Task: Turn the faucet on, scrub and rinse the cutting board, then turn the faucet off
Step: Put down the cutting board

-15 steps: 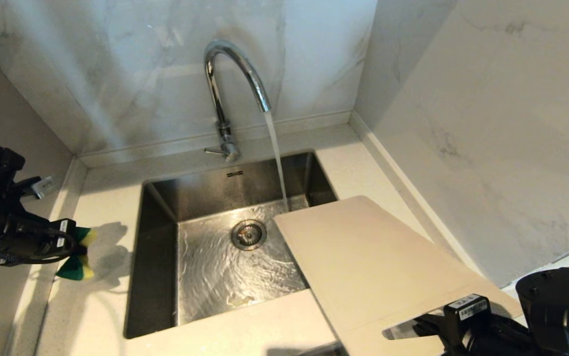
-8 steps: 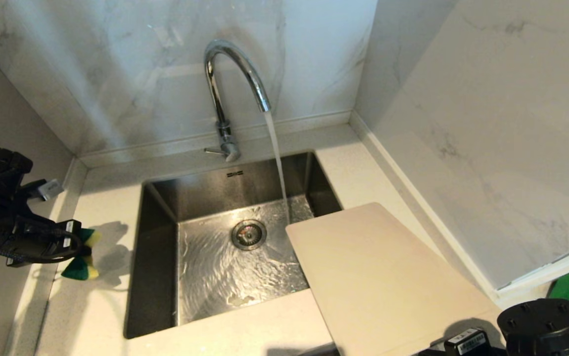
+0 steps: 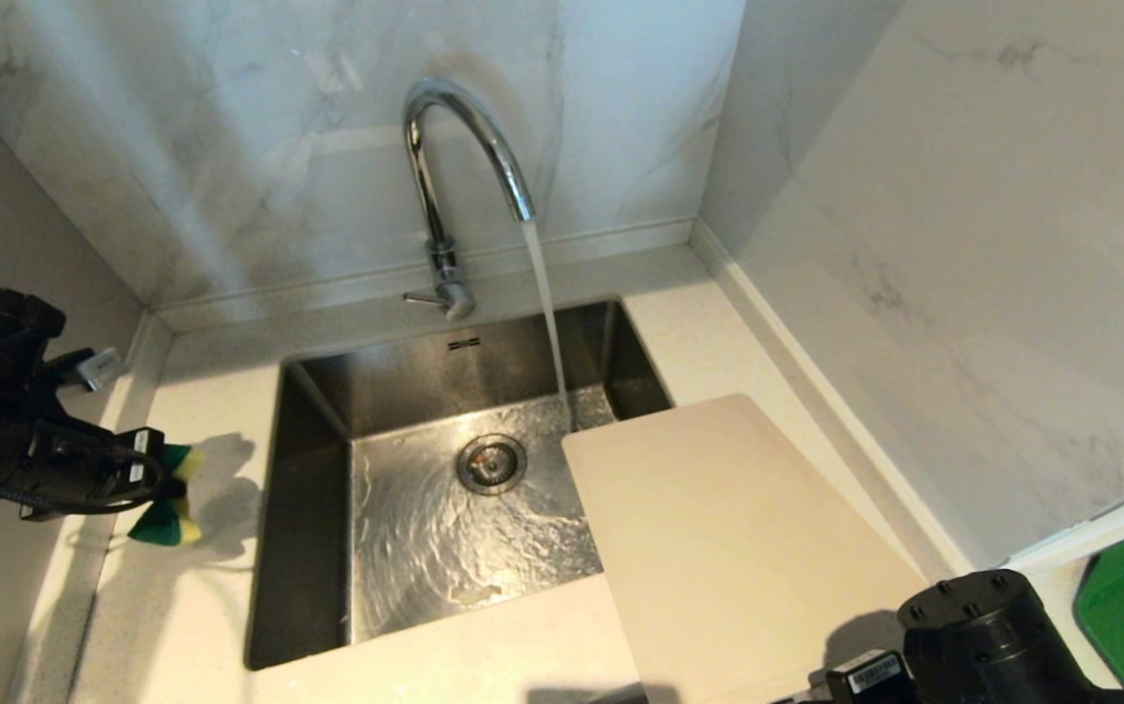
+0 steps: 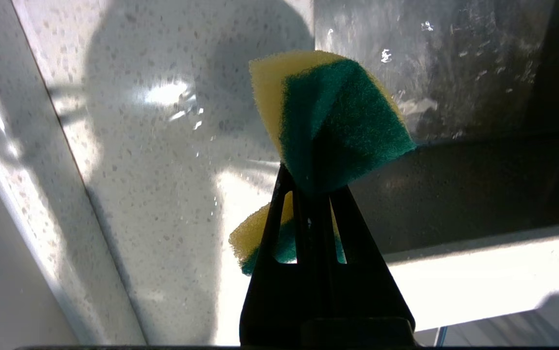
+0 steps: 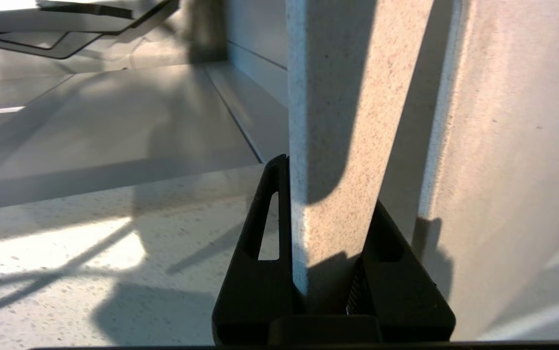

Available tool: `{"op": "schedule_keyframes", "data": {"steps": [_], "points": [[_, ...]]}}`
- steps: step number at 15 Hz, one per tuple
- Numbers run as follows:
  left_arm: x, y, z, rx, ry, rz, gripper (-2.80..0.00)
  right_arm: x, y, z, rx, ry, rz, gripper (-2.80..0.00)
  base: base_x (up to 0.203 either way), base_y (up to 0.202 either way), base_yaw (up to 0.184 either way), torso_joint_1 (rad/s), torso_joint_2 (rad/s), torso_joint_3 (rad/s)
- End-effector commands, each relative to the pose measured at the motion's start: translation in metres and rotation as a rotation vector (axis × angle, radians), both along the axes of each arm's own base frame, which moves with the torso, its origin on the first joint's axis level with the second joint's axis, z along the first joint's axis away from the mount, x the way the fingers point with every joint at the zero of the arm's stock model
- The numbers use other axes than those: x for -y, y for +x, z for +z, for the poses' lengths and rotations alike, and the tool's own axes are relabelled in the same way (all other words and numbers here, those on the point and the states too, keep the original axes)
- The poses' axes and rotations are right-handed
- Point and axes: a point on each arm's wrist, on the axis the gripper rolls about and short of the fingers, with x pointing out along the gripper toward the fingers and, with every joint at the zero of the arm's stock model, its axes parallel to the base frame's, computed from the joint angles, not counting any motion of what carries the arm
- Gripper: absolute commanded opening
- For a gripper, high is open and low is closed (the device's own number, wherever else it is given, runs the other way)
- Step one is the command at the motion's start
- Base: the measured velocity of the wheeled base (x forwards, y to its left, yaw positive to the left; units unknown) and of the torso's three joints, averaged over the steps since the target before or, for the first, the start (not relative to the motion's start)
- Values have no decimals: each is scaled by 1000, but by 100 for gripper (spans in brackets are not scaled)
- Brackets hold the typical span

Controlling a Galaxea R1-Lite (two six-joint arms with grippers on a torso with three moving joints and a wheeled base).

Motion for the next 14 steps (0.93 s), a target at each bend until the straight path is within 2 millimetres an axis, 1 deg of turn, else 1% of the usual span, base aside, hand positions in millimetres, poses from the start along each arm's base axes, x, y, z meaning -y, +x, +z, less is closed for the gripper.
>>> {"op": "schedule_keyframes", "data": {"steps": [1, 4, 8, 10, 14], "points": [[0, 3, -3, -11, -1, 2, -280, -3, 5, -14, -73, -37, 10, -280, 0, 0, 0, 0, 0, 0], [-1, 6, -6, -18, -2, 3, -280, -4, 6, -24, -115, -31, 12, -280, 0, 0, 0, 0, 0, 0], [0, 9, -3, -2, 0, 0, -280, -6, 12, -42, -146, -27, 10, -280, 0, 0, 0, 0, 0, 0], [0, 10, -4, -4, 0, 0, -280, -3, 16, -48, -165, -21, -7, -280, 0, 0, 0, 0, 0, 0], [1, 12, -3, 0, -2, -2, -280, -6, 24, -57, -166, -17, -9, -280, 0, 0, 0, 0, 0, 0]]}}
